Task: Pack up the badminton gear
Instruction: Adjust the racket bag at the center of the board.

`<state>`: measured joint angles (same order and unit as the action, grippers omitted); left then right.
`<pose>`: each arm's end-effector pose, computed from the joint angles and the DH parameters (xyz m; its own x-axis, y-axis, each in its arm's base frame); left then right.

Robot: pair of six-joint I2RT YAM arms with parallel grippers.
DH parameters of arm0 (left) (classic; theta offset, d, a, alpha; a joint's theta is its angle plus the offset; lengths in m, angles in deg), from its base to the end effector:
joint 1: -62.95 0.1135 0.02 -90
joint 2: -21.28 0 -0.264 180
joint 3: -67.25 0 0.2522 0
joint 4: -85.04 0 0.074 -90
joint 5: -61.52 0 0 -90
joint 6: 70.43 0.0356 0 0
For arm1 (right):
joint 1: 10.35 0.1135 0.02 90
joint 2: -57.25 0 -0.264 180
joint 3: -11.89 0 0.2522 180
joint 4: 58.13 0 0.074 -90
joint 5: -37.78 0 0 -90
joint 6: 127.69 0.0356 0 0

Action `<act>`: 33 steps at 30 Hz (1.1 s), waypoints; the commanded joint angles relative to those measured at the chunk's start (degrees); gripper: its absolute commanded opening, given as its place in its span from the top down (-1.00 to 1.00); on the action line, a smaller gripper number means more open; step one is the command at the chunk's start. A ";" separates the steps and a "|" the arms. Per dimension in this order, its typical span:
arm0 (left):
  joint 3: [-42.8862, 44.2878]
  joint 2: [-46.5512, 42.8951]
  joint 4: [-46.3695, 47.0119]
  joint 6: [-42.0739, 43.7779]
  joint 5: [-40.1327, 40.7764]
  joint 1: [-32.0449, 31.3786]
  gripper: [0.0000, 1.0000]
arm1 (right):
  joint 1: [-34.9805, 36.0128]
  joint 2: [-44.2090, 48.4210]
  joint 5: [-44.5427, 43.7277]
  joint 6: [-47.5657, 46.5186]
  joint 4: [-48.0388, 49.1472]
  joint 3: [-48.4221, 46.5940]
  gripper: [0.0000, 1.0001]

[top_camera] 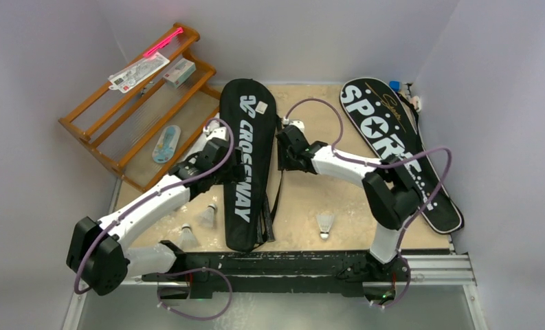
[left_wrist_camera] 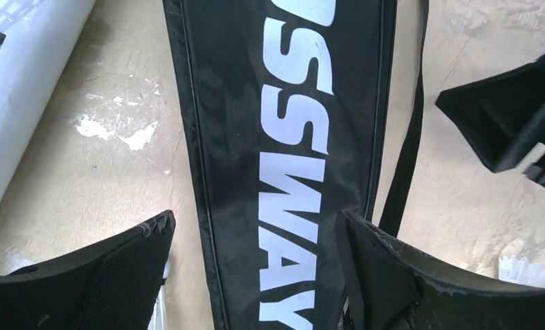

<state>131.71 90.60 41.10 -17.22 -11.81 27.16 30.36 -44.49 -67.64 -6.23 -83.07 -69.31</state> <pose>0.2082 -0.1375 0.2578 -0.7325 -0.1792 -0.6568 -0.0396 0.9743 -0.2216 0.2986 0.2445 0.2063 -0.7154 0.0481 -0.6970 -0.1337 0.9698 0.2042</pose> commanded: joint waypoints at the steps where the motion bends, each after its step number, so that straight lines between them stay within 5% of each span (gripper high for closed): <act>1: -2.36 -1.43 7.13 0.85 -6.49 4.52 -0.66 | -0.01 -4.61 -4.68 -2.26 -2.97 -6.25 0.03; 10: -4.81 -0.33 11.97 1.11 -12.23 9.70 -0.40 | 0.58 -17.06 -7.66 -3.78 -8.59 -18.47 0.06; 15: -4.93 2.99 13.40 1.53 -13.87 10.04 -0.40 | 0.53 -20.09 -11.97 -2.49 -16.04 -21.85 0.52; 18: -5.04 4.47 14.46 2.02 -14.85 10.04 -0.40 | 0.16 -15.13 -12.80 -1.80 -14.74 -17.36 1.00; 26: -1.82 8.66 13.56 5.53 -18.61 8.63 -0.42 | 0.07 5.57 -14.07 -1.54 -12.39 -5.67 1.00; 33: 4.52 10.22 8.54 7.52 -9.28 -0.27 -0.48 | 0.04 17.20 -12.70 -3.08 -12.07 -2.73 1.00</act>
<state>130.77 100.96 51.44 -12.22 -26.28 31.77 30.51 -31.83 -78.81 -8.39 -95.37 -72.66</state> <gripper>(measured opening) 0.730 0.004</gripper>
